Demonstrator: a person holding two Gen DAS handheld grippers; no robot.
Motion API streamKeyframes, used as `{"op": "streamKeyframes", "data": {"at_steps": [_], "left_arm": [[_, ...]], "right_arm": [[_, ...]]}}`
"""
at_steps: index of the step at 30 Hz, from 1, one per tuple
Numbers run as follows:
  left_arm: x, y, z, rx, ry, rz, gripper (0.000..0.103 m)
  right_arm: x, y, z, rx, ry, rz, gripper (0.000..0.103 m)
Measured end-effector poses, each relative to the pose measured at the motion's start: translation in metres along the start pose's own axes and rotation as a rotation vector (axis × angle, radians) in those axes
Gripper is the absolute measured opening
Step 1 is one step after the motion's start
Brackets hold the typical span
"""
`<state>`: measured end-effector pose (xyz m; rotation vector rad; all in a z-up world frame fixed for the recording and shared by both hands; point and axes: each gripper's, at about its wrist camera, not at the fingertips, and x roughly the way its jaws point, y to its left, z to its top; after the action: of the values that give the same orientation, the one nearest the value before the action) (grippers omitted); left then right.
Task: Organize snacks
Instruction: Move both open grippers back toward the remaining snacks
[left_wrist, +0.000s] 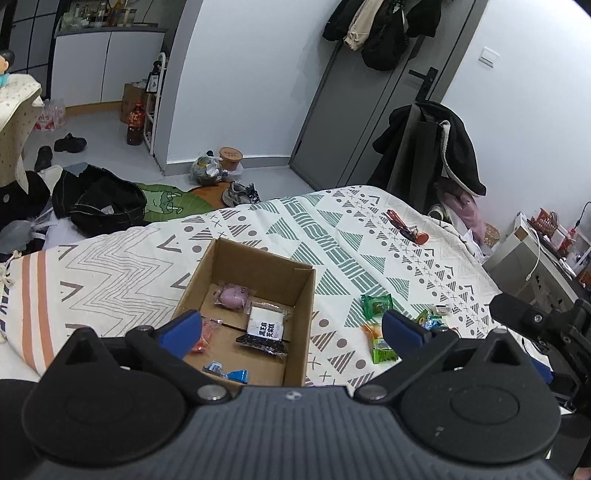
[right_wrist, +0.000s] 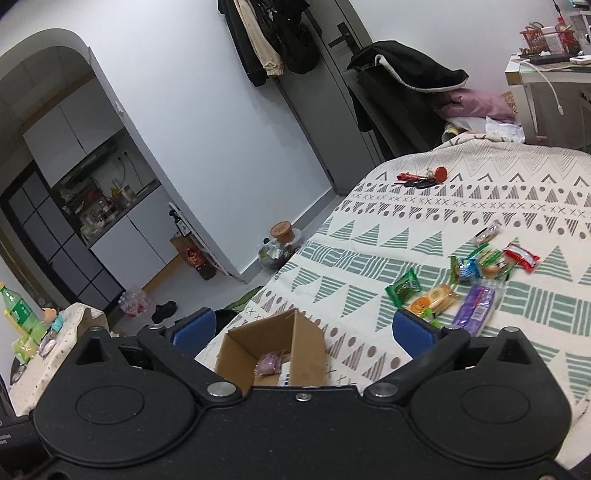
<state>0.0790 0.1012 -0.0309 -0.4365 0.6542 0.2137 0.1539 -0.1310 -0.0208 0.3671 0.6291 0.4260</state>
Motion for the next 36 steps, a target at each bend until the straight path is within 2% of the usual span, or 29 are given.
{"op": "streamKeyframes", "data": {"at_steps": [12, 19, 29, 36], "left_arm": [[-0.001, -0.026, -0.010, 0.053, 0.023, -0.005, 0.103], [0.002, -0.047, -0.015, 0.090, 0.027, 0.008, 0.103], [0.026, -0.072, -0.030, 0.119, 0.075, -0.018, 0.103], [0.054, -0.087, -0.036, 0.122, 0.102, -0.059, 0.100]], "right_arm": [[-0.007, -0.043, 0.002, 0.041, 0.007, -0.053, 0.103], [-0.006, -0.061, 0.003, 0.050, 0.003, -0.054, 0.103], [-0.001, -0.088, 0.005, 0.089, 0.019, -0.108, 0.103], [0.006, -0.119, 0.007, 0.185, 0.016, -0.116, 0.103]]}}
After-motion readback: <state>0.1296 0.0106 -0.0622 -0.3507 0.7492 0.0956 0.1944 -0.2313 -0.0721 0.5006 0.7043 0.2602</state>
